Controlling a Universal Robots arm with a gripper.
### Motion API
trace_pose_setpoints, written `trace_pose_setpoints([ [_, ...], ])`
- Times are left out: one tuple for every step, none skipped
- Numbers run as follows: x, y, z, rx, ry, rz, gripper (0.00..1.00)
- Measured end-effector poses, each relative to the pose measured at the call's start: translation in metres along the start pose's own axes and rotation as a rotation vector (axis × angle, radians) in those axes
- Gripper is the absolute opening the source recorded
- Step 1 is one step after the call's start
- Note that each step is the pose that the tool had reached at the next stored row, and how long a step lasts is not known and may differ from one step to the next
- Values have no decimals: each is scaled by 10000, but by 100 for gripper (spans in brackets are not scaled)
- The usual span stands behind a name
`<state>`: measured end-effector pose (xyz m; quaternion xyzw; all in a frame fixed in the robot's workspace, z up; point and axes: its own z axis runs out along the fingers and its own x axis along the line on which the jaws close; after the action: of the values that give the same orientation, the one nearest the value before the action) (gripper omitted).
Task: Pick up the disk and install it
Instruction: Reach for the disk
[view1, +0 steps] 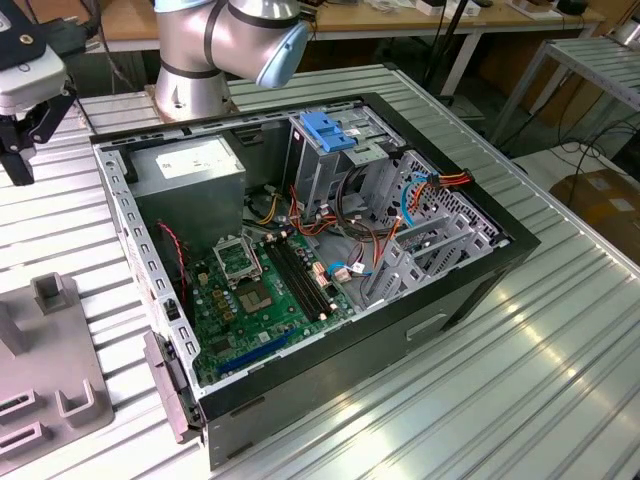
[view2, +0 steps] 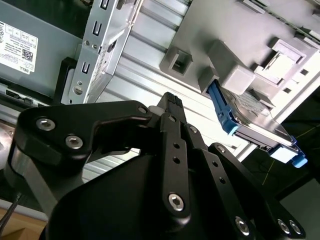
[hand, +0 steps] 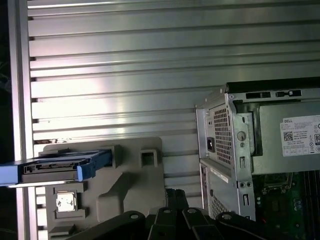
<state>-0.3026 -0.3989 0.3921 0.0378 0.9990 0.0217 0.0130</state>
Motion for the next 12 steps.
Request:
trace_pose_setpoints([
  [33,-3,0,0,0,0,10],
  [64,-5,-1,-1,-1,0,10],
  [87,-7,-2,0,0,0,10],
  [107,-8,-2,0,0,1,10],
  [137,-10,-3,-1,0,1,10],
  [157,-12,-3,-1,-1,1,10],
  [184,-14,-4,0,1,1,10],
  [206,-16,-5,0,0,1,10],
  [230,-17,-5,0,0,1,10],
  [250,-19,-5,-1,0,1,10],
  [277,-21,-6,0,0,0,10],
  [297,-23,-6,0,-1,0,10],
])
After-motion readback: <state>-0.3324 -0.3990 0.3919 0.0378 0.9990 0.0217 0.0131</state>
